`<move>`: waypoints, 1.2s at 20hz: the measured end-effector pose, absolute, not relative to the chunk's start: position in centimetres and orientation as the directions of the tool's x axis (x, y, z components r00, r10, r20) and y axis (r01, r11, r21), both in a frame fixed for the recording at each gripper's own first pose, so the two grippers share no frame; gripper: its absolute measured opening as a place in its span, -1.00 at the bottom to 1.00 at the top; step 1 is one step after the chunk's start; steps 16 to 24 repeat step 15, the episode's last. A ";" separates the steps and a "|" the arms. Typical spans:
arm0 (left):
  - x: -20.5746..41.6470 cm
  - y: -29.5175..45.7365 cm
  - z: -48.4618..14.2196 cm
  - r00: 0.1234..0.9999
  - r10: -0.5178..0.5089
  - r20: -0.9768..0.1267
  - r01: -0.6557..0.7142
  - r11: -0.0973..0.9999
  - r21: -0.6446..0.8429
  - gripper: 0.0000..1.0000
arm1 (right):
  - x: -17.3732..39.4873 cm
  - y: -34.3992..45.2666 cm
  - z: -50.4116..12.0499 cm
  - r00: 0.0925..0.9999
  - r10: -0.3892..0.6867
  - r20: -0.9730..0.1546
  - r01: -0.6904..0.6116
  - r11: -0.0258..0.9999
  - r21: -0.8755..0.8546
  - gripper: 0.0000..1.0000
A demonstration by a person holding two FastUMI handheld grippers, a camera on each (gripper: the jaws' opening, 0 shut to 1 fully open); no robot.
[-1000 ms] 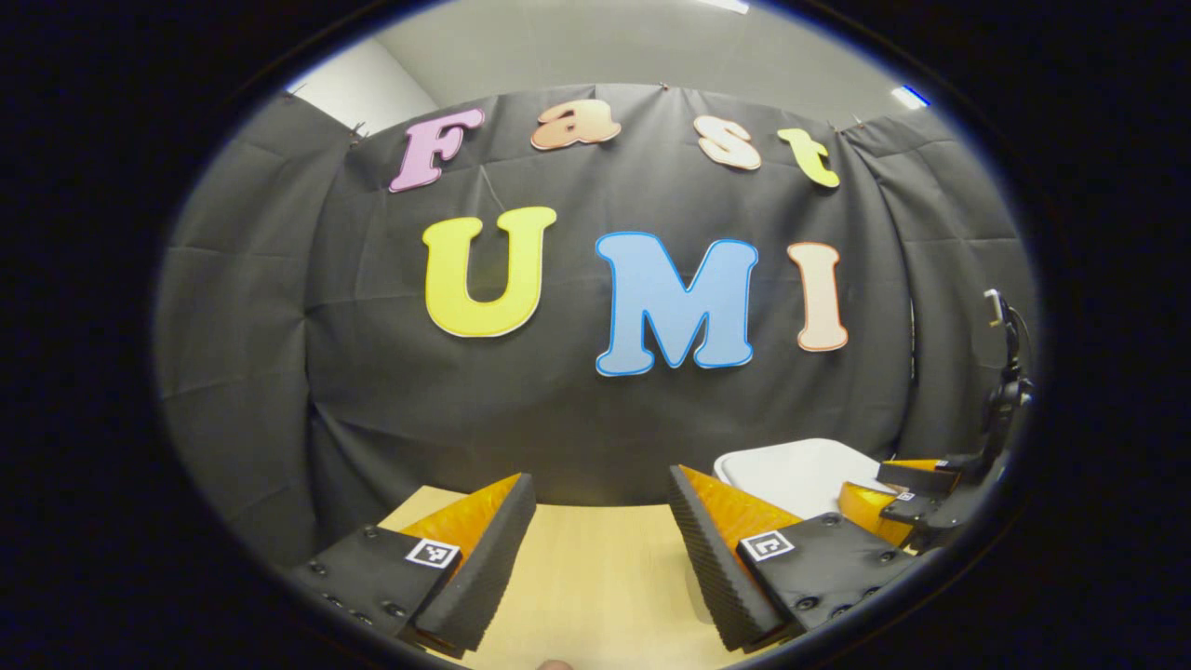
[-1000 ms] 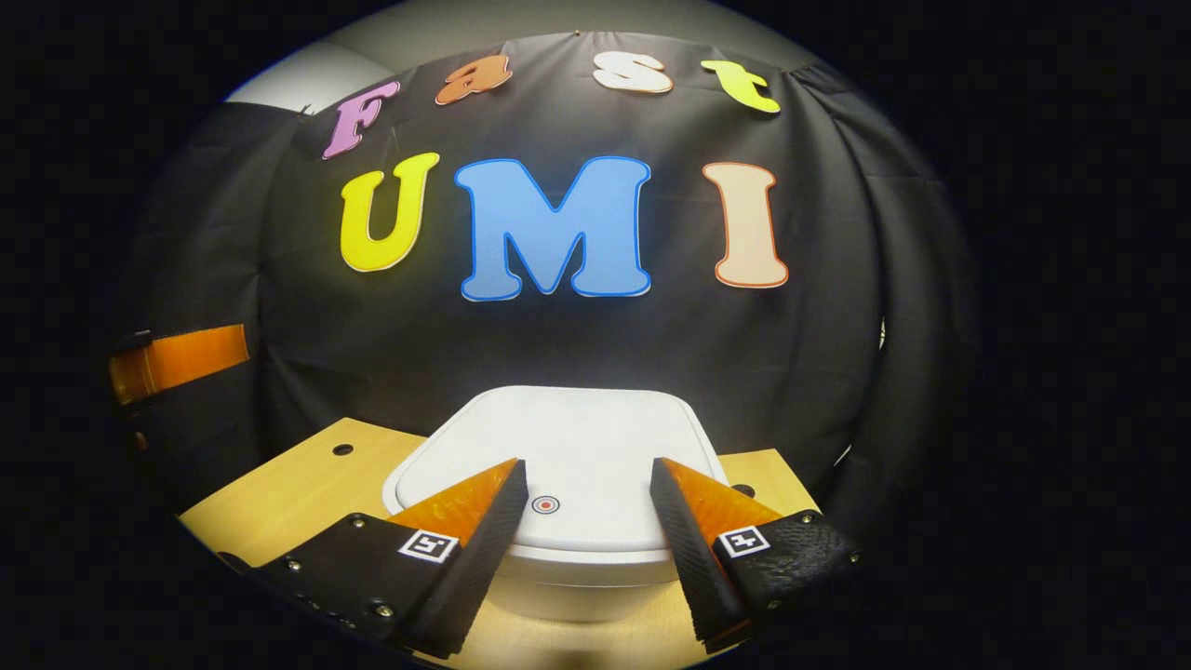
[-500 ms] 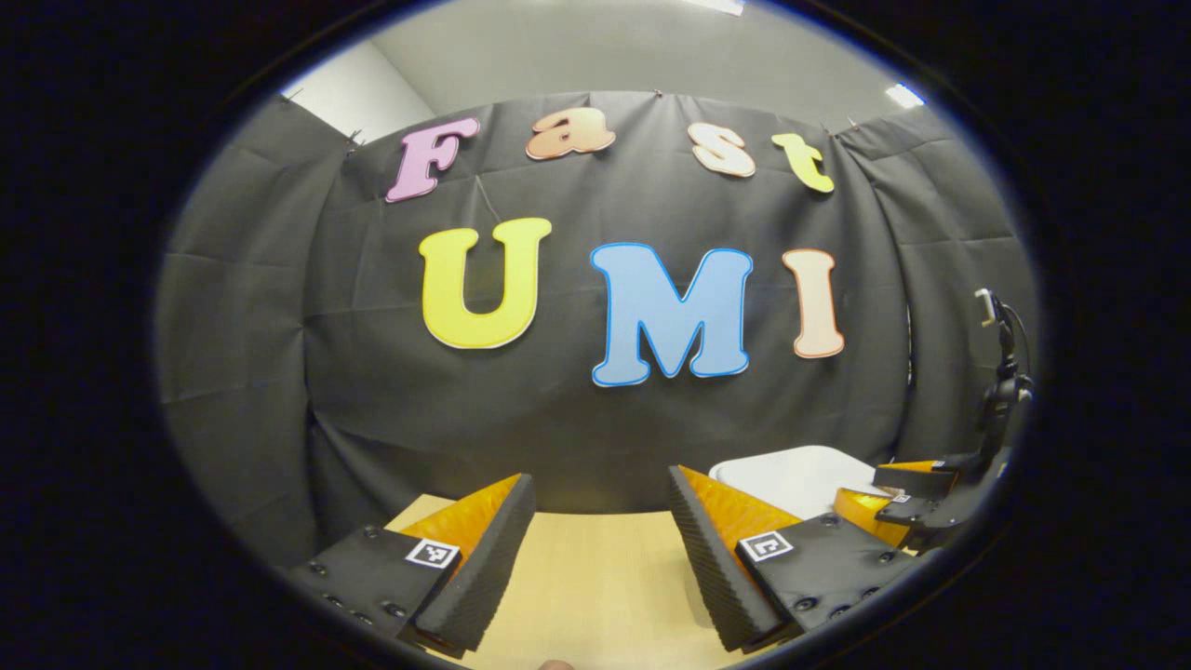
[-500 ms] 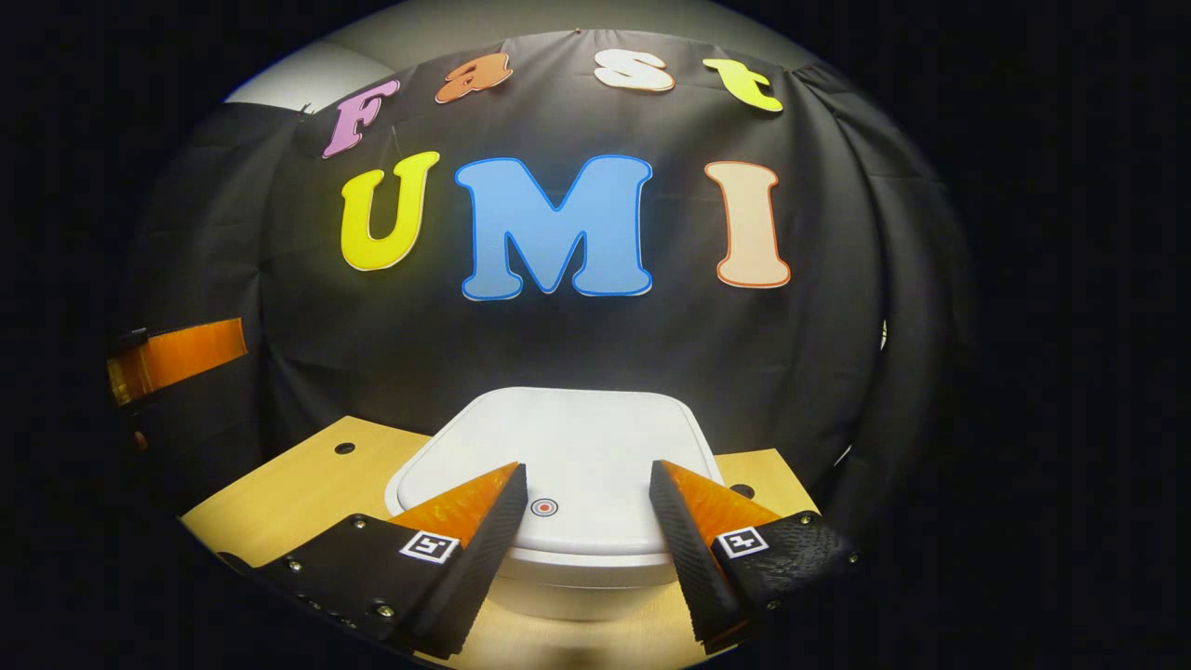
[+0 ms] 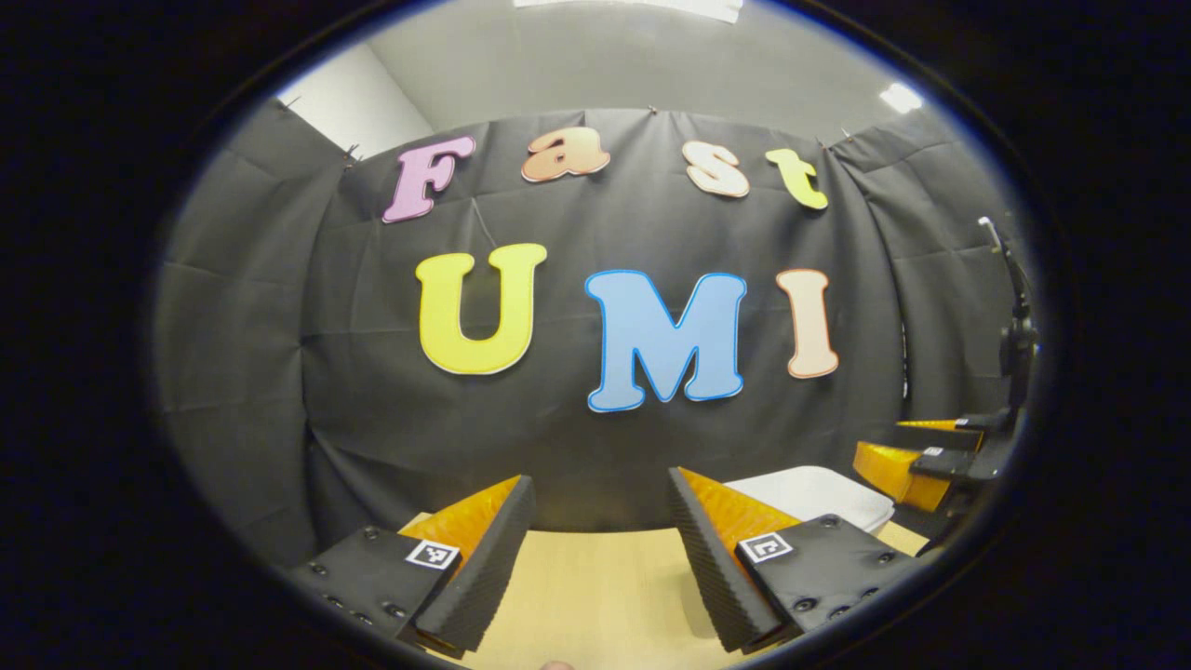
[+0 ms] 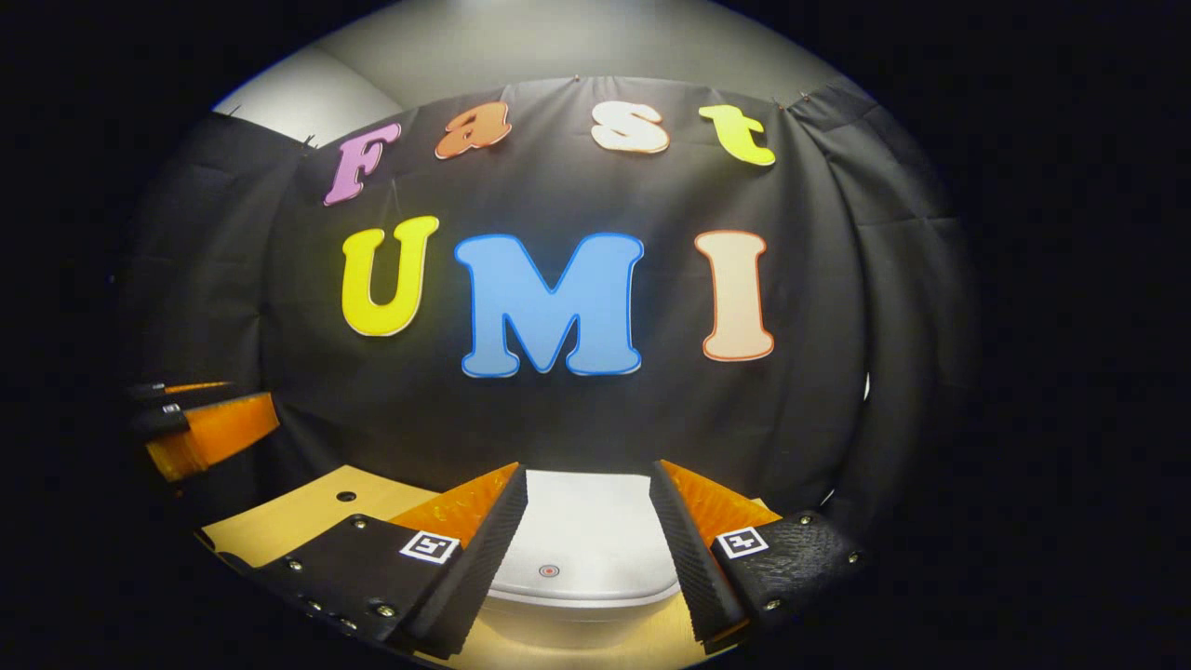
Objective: Press the lid of the desktop garbage bin to open it, pick up the crumpled paper on the desktop and throw it into the bin, then pick up the pop can on the desktop and drop it into the bin, and finally close the garbage bin lid.
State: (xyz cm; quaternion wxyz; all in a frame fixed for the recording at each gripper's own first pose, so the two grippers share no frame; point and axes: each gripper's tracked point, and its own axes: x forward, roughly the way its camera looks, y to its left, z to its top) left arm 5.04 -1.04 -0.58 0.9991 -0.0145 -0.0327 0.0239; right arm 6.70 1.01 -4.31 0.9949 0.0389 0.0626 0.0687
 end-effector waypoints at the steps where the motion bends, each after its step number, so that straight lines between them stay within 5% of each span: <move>1: 4.9 -1.1 -0.2 0.996 0.047 0.072 -0.045 0.998 -0.033 0.91 | 6.5 1.0 -3.0 0.986 0.139 -0.093 -0.131 0.987 0.093 0.71; 8: 3.3 -1.3 2.0 0.992 0.042 0.117 -0.040 0.999 -0.022 0.92 | 5.5 0.9 1.8 0.991 0.133 0.015 -0.133 0.983 0.127 0.70; 24: 2.5 -1.2 2.4 0.992 0.036 0.121 -0.034 0.999 -0.021 0.90 | 4.9 1.1 1.4 0.990 0.137 0.015 -0.138 0.985 0.101 0.70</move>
